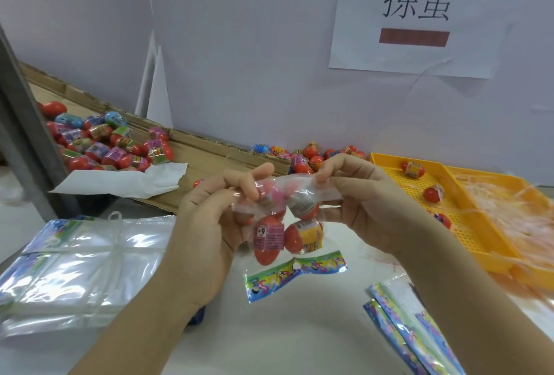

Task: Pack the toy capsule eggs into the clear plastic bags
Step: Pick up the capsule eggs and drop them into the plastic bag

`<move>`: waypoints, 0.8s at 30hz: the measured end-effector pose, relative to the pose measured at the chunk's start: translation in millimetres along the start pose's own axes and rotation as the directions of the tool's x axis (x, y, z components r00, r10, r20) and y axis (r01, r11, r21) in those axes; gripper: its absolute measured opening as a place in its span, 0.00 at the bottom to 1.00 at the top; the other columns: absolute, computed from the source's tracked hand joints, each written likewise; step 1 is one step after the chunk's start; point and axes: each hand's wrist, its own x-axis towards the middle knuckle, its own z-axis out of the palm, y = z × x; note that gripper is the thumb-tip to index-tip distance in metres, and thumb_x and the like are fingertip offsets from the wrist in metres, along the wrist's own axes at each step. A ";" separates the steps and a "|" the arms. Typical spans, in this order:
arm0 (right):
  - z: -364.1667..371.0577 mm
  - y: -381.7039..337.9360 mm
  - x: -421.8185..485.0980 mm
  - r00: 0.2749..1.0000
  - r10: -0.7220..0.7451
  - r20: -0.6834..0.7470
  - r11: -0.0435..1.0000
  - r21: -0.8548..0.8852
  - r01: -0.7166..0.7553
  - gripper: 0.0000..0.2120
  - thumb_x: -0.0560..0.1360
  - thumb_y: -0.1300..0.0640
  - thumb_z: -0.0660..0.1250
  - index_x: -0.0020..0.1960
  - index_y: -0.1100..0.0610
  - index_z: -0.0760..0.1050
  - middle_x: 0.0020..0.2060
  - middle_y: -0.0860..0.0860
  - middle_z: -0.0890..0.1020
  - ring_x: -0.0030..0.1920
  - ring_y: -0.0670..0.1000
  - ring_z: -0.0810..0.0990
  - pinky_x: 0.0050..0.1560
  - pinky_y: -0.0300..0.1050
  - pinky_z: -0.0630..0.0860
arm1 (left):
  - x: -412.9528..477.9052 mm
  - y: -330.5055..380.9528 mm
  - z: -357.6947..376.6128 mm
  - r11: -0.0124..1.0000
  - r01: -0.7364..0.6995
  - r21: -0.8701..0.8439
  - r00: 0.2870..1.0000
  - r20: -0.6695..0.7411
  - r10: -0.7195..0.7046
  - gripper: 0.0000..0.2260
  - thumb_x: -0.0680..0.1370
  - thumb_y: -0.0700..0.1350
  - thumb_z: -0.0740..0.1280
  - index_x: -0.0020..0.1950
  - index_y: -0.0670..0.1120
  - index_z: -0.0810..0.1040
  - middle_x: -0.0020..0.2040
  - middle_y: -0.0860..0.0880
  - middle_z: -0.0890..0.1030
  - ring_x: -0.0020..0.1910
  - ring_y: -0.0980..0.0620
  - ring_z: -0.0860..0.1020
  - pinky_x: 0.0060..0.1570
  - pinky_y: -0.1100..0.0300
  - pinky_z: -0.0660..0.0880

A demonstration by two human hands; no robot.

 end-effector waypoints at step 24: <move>4.6 3.3 6.0 0.968 0.150 -0.201 0.987 0.086 -0.135 0.12 0.74 0.66 0.61 0.52 0.57 0.78 0.45 0.56 0.81 0.42 0.55 0.82 0.43 0.52 0.83 | 5.6 -12.8 -3.7 0.998 0.007 0.066 0.998 -0.065 -0.002 0.15 0.57 0.41 0.76 0.42 0.49 0.86 0.47 0.48 0.86 0.42 0.49 0.85 0.35 0.60 0.81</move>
